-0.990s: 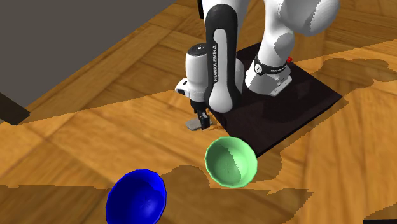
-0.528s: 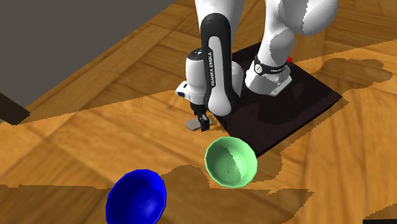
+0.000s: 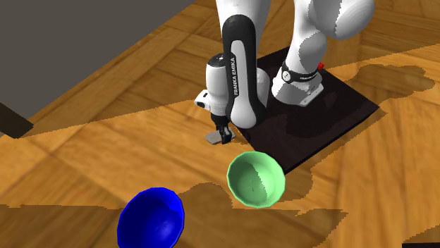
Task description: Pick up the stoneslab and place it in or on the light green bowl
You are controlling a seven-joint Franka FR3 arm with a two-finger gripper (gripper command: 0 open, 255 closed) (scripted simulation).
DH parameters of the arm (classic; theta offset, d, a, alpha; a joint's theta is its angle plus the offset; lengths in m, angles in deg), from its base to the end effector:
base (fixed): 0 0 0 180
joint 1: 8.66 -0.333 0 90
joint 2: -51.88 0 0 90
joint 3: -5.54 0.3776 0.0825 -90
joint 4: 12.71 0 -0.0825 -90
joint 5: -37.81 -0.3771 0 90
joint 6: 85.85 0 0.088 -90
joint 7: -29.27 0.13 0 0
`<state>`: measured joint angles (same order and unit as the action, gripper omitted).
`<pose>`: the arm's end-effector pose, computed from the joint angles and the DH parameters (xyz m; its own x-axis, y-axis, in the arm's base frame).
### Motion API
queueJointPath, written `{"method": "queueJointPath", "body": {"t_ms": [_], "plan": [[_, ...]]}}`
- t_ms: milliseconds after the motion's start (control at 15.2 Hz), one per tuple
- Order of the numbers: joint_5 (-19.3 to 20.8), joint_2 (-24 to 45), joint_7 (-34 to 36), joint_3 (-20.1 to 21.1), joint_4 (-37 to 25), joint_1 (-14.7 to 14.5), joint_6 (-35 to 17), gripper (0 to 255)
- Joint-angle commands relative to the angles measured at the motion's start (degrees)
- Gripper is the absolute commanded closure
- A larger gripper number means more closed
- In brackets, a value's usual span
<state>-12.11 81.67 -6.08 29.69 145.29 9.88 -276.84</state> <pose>0.3554 -0.0249 0.1158 0.9795 -0.2013 0.0115 -0.2002 -0.9777 -0.0630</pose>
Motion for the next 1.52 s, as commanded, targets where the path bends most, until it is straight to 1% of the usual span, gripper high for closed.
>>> {"method": "queueJointPath", "body": {"t_ms": [0, 198, 330, 462, 594, 792, 990, 1188, 1320, 1452], "plan": [[0.0, 0.0, 0.0, 0.0, 0.0, 0.0, 0.0, 255], [0.0, 0.0, 0.0, 0.0, 0.0, 0.0, 0.0, 255], [-0.98, -3.09, 0.21, -1.51, 0.92, -2.19, 2.4, 255], [-1.6, -6.25, 0.72, -3.81, 1.85, -5.1, 4.96, 255], [-1.5, -9.42, 1.79, -7.02, 2.84, -8.77, 7.6, 255], [0.88, -14.06, 4.99, -13.26, 4.52, -15.17, 11.35, 255], [6.31, -18.51, 10.19, -20.27, 6.4, -21.51, 14.56, 255], [14.58, -22.91, 17.08, -27.27, 8.3, -26.89, 17.29, 255], [21.49, -25.87, 22.44, -31.34, 9.47, -29.35, 18.99, 255], [28.76, -28.85, 27.87, -34.18, 10.44, -30.32, 20.79, 255]]}}
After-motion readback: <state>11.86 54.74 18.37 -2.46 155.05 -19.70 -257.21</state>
